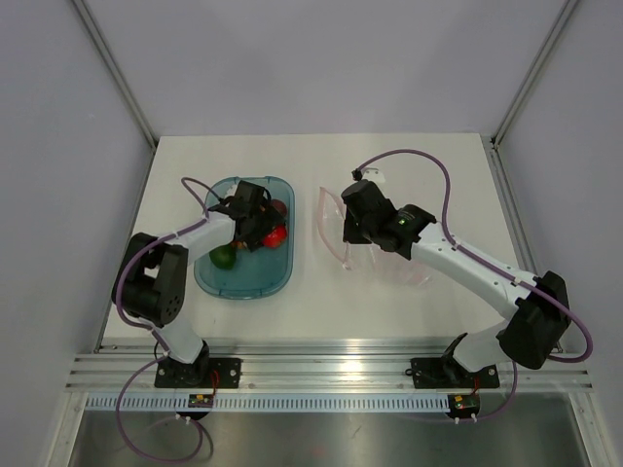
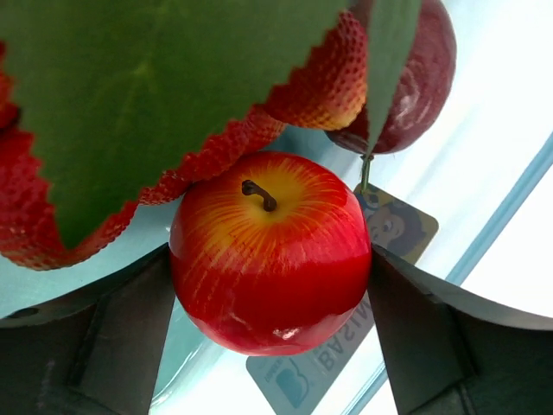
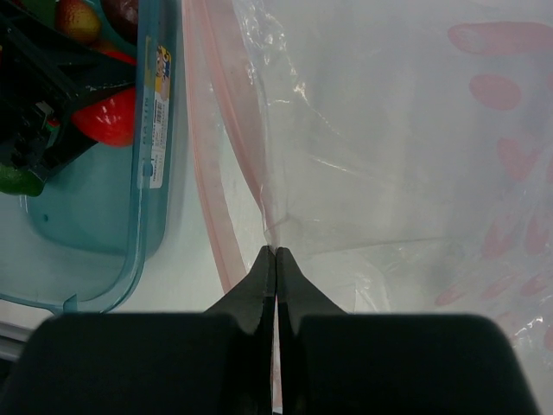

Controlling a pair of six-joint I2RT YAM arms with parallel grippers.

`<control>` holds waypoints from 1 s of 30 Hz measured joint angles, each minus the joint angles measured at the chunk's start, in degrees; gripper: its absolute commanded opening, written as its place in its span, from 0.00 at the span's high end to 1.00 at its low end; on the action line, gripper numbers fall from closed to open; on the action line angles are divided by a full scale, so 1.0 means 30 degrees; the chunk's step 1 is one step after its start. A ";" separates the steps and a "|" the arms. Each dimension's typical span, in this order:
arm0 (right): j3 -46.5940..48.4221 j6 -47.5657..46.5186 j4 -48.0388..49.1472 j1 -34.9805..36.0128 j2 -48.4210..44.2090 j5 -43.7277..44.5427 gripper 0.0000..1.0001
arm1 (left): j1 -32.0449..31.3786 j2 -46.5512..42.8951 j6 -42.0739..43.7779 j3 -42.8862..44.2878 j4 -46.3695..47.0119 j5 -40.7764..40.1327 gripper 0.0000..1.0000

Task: Place the food in the zip-top bag and seal the zipper
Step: Pick up the fake fruit from the bin.

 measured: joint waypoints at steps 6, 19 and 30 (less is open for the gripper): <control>-0.0080 0.0007 0.0007 0.0000 -0.0080 -0.0066 1.00 | -0.0204 -0.0692 0.0503 -0.0095 -0.0321 -0.0656 0.36; -0.0211 0.0015 0.0189 0.0000 -0.0087 -0.0612 1.00 | -0.0372 -0.7067 0.4095 0.0627 -0.3111 -0.0831 0.37; 0.0627 0.0255 0.1253 0.0000 0.1457 -0.2280 1.00 | -0.1894 -0.7927 0.6411 0.1953 -0.3708 0.3985 0.38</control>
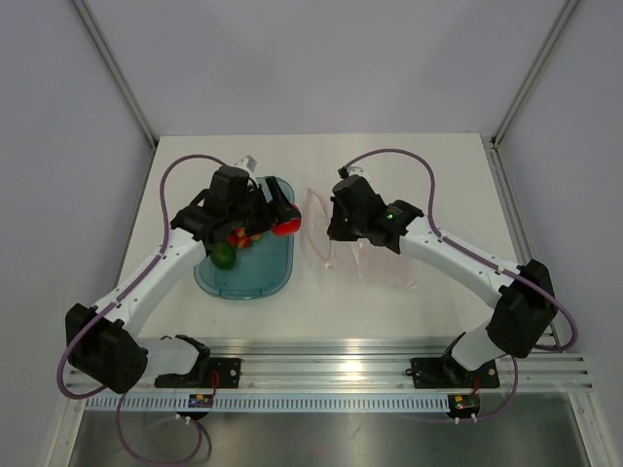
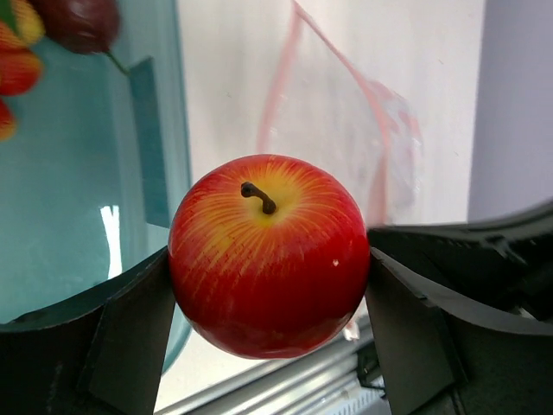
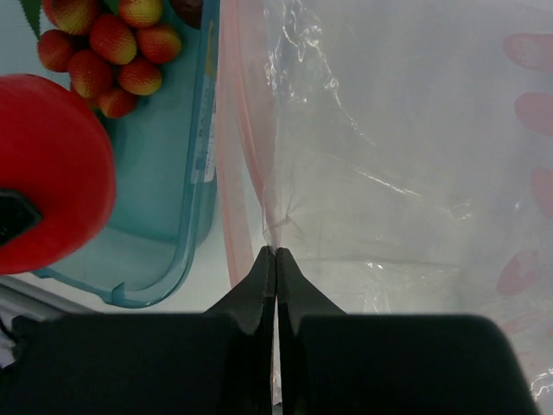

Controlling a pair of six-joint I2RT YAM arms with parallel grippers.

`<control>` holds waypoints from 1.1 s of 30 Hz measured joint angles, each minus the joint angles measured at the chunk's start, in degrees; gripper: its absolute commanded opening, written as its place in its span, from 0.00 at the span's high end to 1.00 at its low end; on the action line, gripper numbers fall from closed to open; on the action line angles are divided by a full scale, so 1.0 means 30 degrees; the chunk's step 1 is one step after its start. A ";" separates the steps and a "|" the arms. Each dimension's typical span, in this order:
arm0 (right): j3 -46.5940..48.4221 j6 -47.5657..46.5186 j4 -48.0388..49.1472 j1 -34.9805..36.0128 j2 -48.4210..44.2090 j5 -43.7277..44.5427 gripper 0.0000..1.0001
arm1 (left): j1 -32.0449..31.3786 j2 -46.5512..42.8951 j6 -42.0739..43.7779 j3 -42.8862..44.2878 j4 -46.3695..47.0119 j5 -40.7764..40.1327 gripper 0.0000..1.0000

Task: Place the food in the zip-top bag and seal the zipper
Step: Pick up the fake fruit from the bin, then place the fake fruit in the zipper food storage bag.

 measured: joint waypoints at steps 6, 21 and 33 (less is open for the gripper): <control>0.0539 0.0532 0.0918 0.0000 0.0168 -0.1566 1.00 | -0.0022 0.0000 -0.0138 0.0007 0.0845 0.2645 0.37; 0.0539 0.1428 0.1763 -0.0197 -0.0546 -0.3847 1.00 | 0.0117 0.1588 -0.0758 0.0160 0.3439 0.4830 0.37; 0.0138 0.2215 0.3701 -0.0182 -0.2069 -0.4809 1.00 | 0.0036 0.1712 -0.0889 -0.1064 0.3796 0.5268 0.35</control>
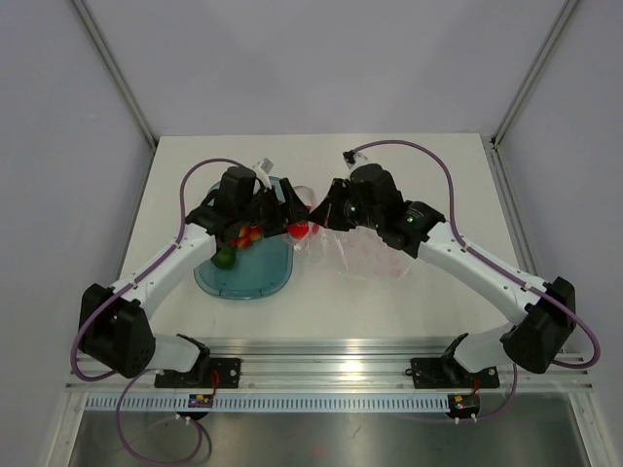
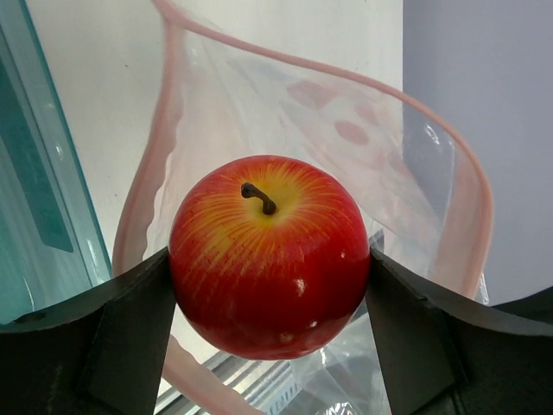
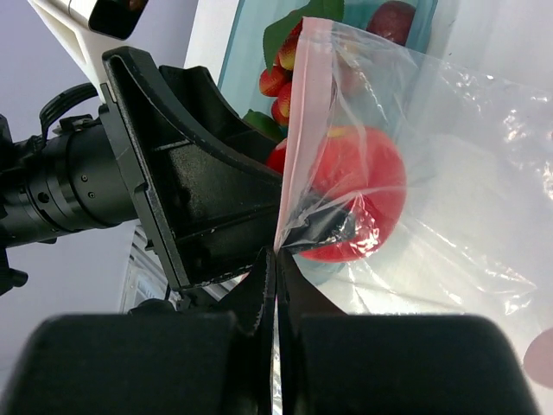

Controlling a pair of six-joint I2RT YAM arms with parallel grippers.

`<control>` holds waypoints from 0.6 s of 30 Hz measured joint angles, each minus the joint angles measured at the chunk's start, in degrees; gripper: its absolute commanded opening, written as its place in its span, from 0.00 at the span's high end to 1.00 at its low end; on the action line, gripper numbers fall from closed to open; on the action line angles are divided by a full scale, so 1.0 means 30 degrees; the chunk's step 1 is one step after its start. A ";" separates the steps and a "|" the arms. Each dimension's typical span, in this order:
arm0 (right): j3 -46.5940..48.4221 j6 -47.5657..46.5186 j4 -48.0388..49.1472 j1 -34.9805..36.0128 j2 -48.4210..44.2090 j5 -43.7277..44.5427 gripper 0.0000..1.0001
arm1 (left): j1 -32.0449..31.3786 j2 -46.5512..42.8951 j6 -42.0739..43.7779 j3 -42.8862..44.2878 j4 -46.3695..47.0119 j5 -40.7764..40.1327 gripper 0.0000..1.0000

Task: Place the food in the zip-top bag and seal the zipper
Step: Place the fake fruit in the zipper food storage bag.

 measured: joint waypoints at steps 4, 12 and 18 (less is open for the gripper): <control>-0.0131 0.0087 0.0335 -0.0007 0.0000 -0.0007 1.00 | -0.0007 0.0000 0.0029 -0.0007 0.0095 0.0430 0.07; -0.0750 0.0124 0.0772 -0.0044 0.0007 0.0029 1.00 | 0.0029 0.0015 0.0699 0.0000 -0.0889 0.0765 0.01; -0.1035 0.0255 0.1027 -0.0044 0.0007 0.0044 1.00 | 0.0029 -0.0117 0.1428 0.0481 -0.2222 0.0750 0.01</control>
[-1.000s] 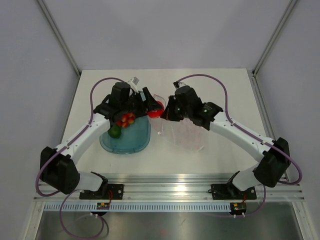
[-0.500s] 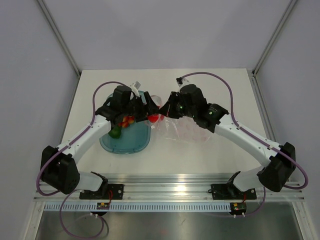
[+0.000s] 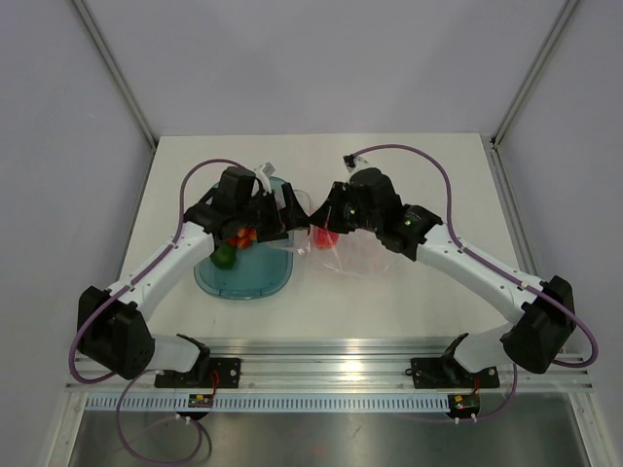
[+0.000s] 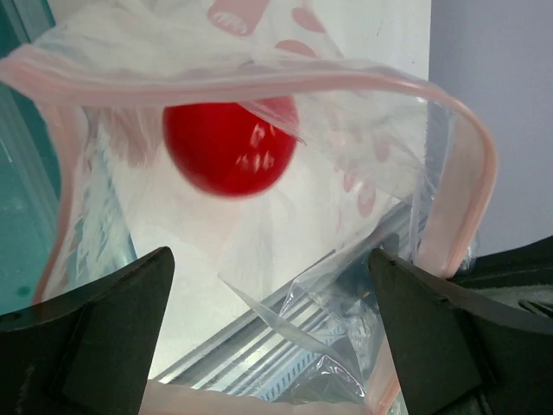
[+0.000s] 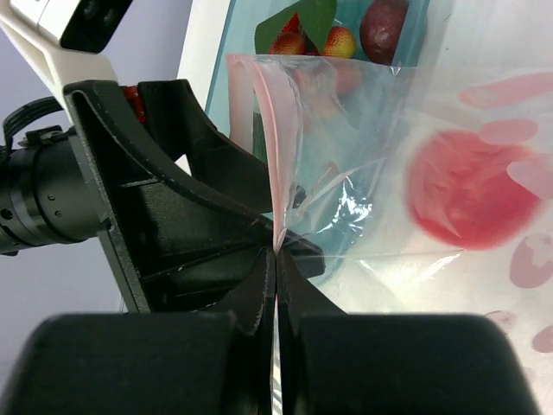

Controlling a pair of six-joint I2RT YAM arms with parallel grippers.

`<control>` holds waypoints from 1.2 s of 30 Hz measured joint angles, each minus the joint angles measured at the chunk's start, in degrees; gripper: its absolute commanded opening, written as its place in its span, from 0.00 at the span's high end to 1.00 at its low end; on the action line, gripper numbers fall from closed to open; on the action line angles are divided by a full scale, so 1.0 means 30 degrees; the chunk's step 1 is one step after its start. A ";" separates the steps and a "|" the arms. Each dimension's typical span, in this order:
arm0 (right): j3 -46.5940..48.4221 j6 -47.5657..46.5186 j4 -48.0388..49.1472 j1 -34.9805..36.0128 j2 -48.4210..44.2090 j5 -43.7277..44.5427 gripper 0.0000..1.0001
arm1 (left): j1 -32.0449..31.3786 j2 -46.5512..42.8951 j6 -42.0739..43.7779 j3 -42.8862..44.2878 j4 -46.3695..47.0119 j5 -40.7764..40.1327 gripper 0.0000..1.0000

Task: Place the food in the zip-top bag and seal the zipper
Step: Place the fake fruit in the zipper food storage bag, then adjust the zipper food storage bag at the center of the board.

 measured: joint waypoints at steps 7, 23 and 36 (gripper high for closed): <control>-0.0036 0.0138 0.0452 0.0000 0.0000 0.0219 1.00 | 0.0153 -0.1049 0.1399 0.1042 -0.2222 -0.0313 0.01; -0.0619 0.0532 0.0437 0.0015 0.0969 0.0554 1.00 | 0.1005 -0.4495 0.1246 0.0576 -0.2586 -0.1916 0.11; -0.0831 0.0568 0.0430 0.0015 0.0554 0.0576 1.00 | 0.1494 -0.2062 -0.1603 -0.3024 -0.0663 -0.2943 0.33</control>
